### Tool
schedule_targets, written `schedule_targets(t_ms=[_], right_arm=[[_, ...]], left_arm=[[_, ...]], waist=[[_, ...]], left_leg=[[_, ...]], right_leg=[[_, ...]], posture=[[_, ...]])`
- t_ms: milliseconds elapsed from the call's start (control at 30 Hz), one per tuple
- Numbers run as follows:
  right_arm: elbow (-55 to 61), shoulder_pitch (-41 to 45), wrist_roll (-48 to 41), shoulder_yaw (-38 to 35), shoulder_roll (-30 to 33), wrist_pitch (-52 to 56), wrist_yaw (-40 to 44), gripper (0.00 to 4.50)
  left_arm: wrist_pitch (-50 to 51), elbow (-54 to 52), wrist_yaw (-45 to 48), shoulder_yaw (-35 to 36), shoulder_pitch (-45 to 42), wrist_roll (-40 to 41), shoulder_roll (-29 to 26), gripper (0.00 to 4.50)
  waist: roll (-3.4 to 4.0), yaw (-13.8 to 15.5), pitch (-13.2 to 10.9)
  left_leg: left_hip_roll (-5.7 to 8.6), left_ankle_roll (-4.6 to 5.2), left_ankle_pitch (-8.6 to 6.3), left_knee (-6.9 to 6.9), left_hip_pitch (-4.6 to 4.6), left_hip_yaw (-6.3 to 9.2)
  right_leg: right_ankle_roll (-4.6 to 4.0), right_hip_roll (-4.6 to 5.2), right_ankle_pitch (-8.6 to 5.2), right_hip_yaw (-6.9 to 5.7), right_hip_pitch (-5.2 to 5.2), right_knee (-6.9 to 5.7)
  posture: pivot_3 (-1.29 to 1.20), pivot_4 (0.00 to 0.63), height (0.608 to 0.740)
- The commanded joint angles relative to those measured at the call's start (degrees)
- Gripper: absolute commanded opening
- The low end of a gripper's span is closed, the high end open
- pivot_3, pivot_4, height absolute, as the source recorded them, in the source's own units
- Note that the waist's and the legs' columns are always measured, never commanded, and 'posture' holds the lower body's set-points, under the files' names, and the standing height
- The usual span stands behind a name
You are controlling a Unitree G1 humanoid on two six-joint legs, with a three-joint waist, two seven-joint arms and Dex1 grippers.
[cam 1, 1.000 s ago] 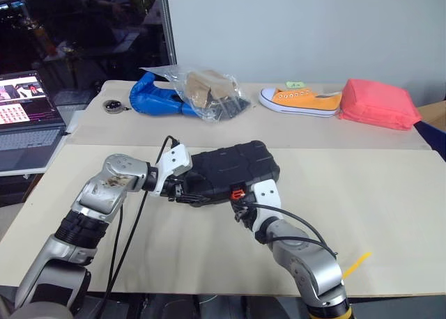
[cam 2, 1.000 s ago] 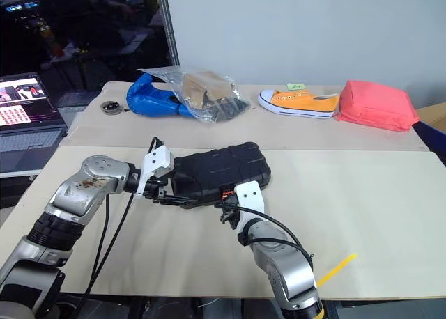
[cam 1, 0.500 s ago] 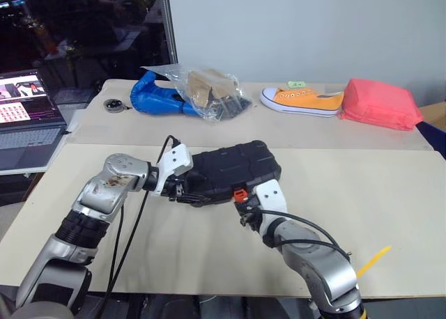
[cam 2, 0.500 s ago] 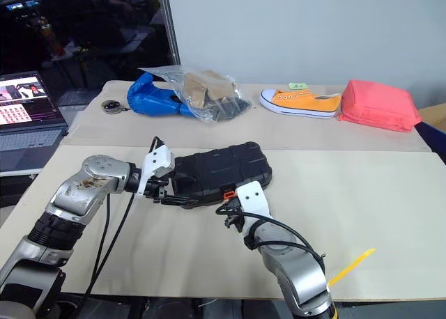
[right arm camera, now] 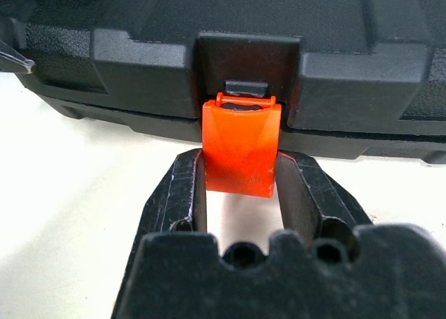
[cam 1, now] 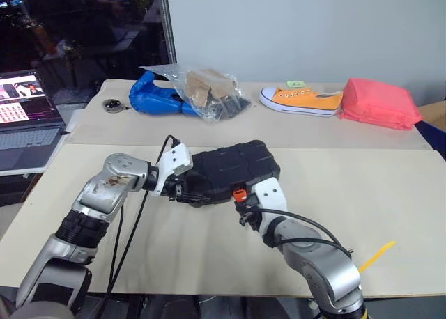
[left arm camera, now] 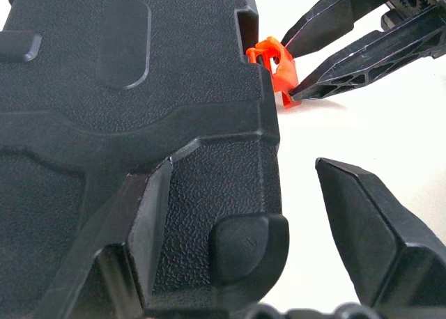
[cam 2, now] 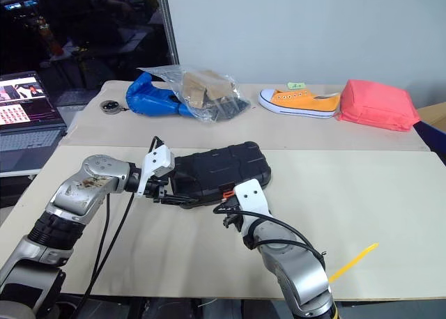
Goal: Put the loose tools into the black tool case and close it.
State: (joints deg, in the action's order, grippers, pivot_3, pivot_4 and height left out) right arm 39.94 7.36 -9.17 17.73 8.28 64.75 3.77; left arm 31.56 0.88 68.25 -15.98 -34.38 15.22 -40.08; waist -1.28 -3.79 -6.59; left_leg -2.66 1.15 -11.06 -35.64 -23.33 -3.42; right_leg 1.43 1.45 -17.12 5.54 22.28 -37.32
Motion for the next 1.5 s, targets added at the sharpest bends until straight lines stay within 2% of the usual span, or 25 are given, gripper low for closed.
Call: schedule_targets(t_ms=[33,233,567,933,1500], right_arm=[[2.79,2.27,-0.16,0.39,-1.32,-2.29,0.23,1.25],[3.01,2.30,0.15,0.67,-0.96,-4.00,0.50,1.25],[-0.75,1.58,-1.68,-1.24,-4.75,-8.13,2.09,1.25],[-1.35,-1.74,0.49,0.32,0.66,-15.43,5.42,1.17],[-1.90,-4.05,-1.68,-1.58,-1.16,-19.30,7.65,1.17]], left_arm=[[2.64,2.68,0.07,-3.96,2.62,-2.97,-0.16,3.52],[2.93,2.01,-0.15,-3.80,3.02,-2.80,-0.31,3.52],[3.53,0.61,-0.72,-4.05,3.61,-2.58,0.04,3.52],[4.71,-1.08,-1.42,-3.44,4.83,-2.45,-0.26,3.52],[5.55,-2.01,-1.96,-3.20,5.34,-2.45,-0.15,3.52]], waist=[[0.00,-0.03,0.00],[0.00,-0.06,0.00],[-0.03,-0.22,-0.02],[-0.07,-0.02,-0.04],[-0.19,-0.07,-0.11]], left_leg=[[0.00,0.00,0.00,0.00,0.00,0.00],[-0.01,0.00,0.00,0.03,0.00,-0.01],[-0.11,0.00,0.00,0.08,0.05,0.00],[-0.03,-0.01,0.00,0.38,0.03,-0.04],[-0.07,-0.01,0.01,0.45,0.07,-0.03]], right_leg=[[0.00,0.00,0.00,0.00,0.00,0.01],[0.00,0.04,0.02,0.00,-0.01,0.09],[-0.13,0.09,0.13,0.01,0.00,0.12],[-0.08,0.02,0.10,-0.02,0.02,0.28],[-0.09,0.06,0.10,0.00,0.02,0.28]], posture=[[0.00,0.150,0.740],[0.00,0.150,0.740],[0.00,0.150,0.740],[0.00,0.150,0.740],[0.00,0.150,0.740]])
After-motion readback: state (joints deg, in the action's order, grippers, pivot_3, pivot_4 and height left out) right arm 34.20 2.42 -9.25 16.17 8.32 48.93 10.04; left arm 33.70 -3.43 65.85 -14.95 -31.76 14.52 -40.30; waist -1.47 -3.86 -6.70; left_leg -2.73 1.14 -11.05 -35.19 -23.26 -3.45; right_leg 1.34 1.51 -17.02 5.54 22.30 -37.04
